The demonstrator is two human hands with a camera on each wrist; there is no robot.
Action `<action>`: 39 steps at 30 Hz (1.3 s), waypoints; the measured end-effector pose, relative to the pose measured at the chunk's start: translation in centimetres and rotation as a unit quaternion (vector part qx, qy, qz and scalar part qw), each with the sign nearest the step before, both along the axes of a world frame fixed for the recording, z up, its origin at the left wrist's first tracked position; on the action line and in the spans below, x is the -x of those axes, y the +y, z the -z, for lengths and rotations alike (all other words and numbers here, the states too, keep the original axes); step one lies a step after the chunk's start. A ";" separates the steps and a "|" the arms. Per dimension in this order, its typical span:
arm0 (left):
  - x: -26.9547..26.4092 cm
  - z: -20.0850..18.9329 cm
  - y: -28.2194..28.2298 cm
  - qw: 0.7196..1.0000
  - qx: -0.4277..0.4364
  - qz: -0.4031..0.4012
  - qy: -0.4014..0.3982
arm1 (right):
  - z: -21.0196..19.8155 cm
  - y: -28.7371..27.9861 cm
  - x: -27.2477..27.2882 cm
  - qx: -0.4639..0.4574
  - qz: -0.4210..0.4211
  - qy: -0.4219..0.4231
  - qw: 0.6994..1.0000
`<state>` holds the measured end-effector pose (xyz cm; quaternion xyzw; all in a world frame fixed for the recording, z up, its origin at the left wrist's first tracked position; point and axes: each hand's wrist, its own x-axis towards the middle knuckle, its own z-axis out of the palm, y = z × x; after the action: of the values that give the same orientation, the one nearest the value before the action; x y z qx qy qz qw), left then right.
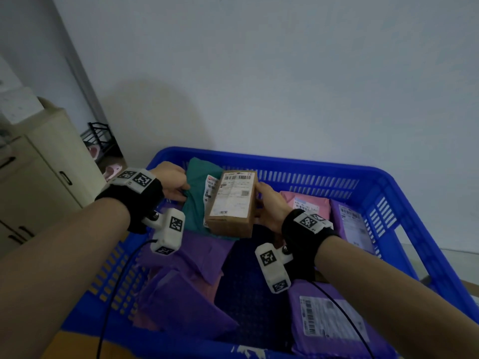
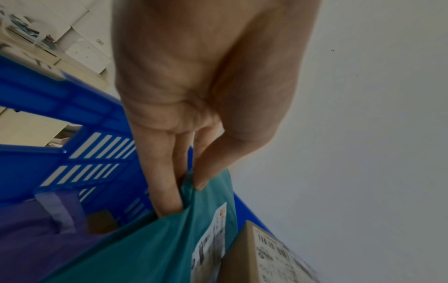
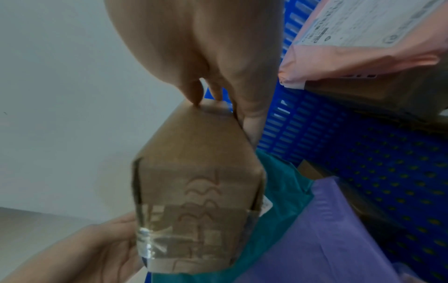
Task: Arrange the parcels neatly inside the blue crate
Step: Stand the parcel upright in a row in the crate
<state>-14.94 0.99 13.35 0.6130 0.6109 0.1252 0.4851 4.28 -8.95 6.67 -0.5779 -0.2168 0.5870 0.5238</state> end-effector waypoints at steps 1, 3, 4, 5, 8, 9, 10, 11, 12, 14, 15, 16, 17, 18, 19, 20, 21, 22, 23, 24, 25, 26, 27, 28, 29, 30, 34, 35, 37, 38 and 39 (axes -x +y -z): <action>0.1 0.1 -0.1 1.000 0.003 -0.004 -0.005 | 0.1 -0.2 0.0 0.017 -0.016 -0.009 1.000; 0.2 0.2 -0.5 1.000 0.008 -0.009 -0.013 | 0.2 -0.4 0.0 0.042 -0.051 -0.036 0.997; 0.2 0.3 -0.7 1.000 0.010 -0.012 -0.016 | 0.4 -0.5 0.1 0.052 -0.066 -0.049 0.995; 0.2 0.4 -0.8 1.000 0.009 -0.013 -0.018 | 0.7 -0.4 0.1 0.062 -0.078 -0.063 0.993; 0.1 0.7 -1.2 1.000 0.012 0.002 -0.012 | 1.4 -0.6 0.5 0.083 -0.099 -0.094 0.987; 0.1 0.8 -1.3 1.000 0.009 0.006 -0.008 | 1.6 -0.7 0.5 0.087 -0.104 -0.097 0.986; 0.1 0.8 -1.3 1.000 0.004 0.007 -0.001 | 1.8 -1.0 0.6 0.089 -0.110 -0.098 0.985; 0.3 0.9 -1.3 1.000 -0.008 0.006 0.008 | 2.0 -1.3 0.7 0.093 -0.114 -0.096 0.985; 0.6 0.9 -1.2 0.999 -0.023 0.005 0.022 | 2.3 -1.7 0.7 0.100 -0.118 -0.097 0.983; 1.5 0.9 -0.8 0.997 -0.059 0.006 0.054 | 3.4 -2.5 0.6 0.118 -0.130 -0.103 0.979; 2.0 1.0 -0.6 0.995 -0.069 0.005 0.066 | 4.0 -3.0 0.5 0.131 -0.134 -0.104 0.977; 2.4 1.1 -0.4 0.994 -0.073 0.004 0.077 | 4.7 -3.5 0.5 0.148 -0.138 -0.106 0.974; 2.8 1.3 -0.1 0.994 -0.076 -0.001 0.085 | 5.5 -3.9 0.4 0.165 -0.140 -0.100 0.971; 3.1 1.5 0.0 0.993 -0.077 -0.010 0.092 | 6.3 -4.3 0.3 0.183 -0.141 -0.090 0.969; 3.2 1.7 0.2 0.992 -0.080 -0.019 0.097 | 7.2 -4.6 0.2 0.199 -0.138 -0.076 0.967; 3.2 2.0 0.4 0.991 -0.081 -0.027 0.101 | 8.0 -4.8 0.2 0.212 -0.129 -0.070 0.966; 3.2 2.4 0.6 0.991 -0.082 -0.034 0.101 | 8.8 -4.8 0.1 0.220 -0.116 -0.065 0.966; 3.2 2.8 0.7 0.991 -0.081 -0.040 0.098 | 9.6 -4.8 0.2 0.229 -0.105 -0.064 0.966; 3.2 3.3 0.9 0.991 -0.080 -0.045 0.097 | 10.3 -4.7 0.4 0.237 -0.095 -0.066 0.965; 3.2 3.8 1.1 0.991 -0.081 -0.046 0.100 | 10.8 -4.5 0.5 0.242 -0.083 -0.074 0.964; 3.2 4.3 1.2 0.990 -0.079 -0.044 0.105 | 11.7 -4.3 0.6 0.247 -0.073 -0.081 0.963; 3.2 4.8 1.3 0.990 -0.074 -0.039 0.112 | 12.5 -4.0 0.7 0.250 -0.066 -0.088 0.962; 3.1 5.1 1.3 0.990 -0.067 -0.032 0.118 | 13.2 -3.6 0.8 0.251 -0.064 -0.102 0.960; 2.9 5.4 1.3 0.991 -0.058 -0.024 0.121 | 13.9 -3.3 1.0 0.257 -0.069 -0.119 0.957; 2.8 5.7 1.3 0.991 -0.053 -0.020 0.122 | 14.7 -3.0 1.0 0.261 -0.074 -0.133 0.953; 2.7 5.9 1.3 0.991 -0.048 -0.017 0.121 | 15.4 -2.7 1.1 0.263 -0.078 -0.147 0.950; 2.6 7.1 1.6 0.993 -0.027 -0.027 0.110 | 18.5 -1.5 1.1 0.265 -0.085 -0.168 0.946; 2.6 7.4 1.7 0.993 -0.023 -0.033 0.108 | 18.7 -1.3 1.2 0.267 -0.073 -0.173 0.945; 2.5 7.8 1.8 0.994 -0.012 -0.046 0.098 | 18.5 -1.1 1.3 0.283 -0.066 -0.198 0.936; 2.4 7.9 1.8 0.994 -0.010 -0.050 0.095 | 17.5 -1.4 1.3 0.299 -0.084 -0.218 0.925; 2.3 7.9 1.9 0.994 -0.009 -0.051 0.094 | 17.0 -1.2 1.0 0.314 -0.115 -0.254 0.907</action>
<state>-17.22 2.87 5.45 0.5944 0.6832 0.0971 0.4130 3.27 -10.13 -10.37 -0.8131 -0.2117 0.5145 0.1710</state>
